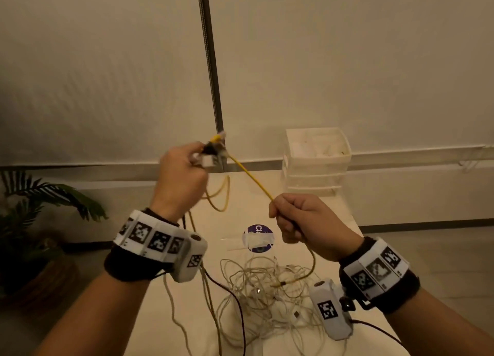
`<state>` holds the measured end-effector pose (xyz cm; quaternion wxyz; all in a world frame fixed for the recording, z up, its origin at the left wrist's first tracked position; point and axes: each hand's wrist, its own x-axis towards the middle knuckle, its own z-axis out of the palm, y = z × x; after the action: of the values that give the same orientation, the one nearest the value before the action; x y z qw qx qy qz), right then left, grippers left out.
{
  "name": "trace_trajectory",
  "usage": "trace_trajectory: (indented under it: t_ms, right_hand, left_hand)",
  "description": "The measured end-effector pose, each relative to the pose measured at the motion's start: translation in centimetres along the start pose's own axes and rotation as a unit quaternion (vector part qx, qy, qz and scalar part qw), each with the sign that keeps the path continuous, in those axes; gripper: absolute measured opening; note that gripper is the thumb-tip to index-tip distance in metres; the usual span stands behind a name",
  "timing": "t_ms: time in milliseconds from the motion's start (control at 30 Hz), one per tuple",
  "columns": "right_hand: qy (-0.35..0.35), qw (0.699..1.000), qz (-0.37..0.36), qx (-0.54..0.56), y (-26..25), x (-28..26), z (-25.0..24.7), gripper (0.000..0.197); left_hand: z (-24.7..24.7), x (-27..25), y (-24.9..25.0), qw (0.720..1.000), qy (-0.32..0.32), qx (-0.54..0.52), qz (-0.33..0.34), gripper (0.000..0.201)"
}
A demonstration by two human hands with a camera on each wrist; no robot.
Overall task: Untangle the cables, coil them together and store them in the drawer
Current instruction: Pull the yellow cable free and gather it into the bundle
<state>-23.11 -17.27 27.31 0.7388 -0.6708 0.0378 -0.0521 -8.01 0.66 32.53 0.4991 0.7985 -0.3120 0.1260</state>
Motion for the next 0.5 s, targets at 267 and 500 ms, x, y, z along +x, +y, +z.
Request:
trace_trajectory:
  t_ms: [267,500]
  right_hand:
    - [0.012,0.998,0.064,0.021,6.1,-4.9,-1.9,0.033]
    - [0.0,0.991,0.103,0.081,9.5,-8.3,-1.8,0.039]
  left_hand:
    - [-3.8,1.0,-1.7,0.982,0.185,0.006,-0.026,0.029]
    - [-2.8,-0.3,-0.4,0.981,0.193,0.017,0.013,0.029]
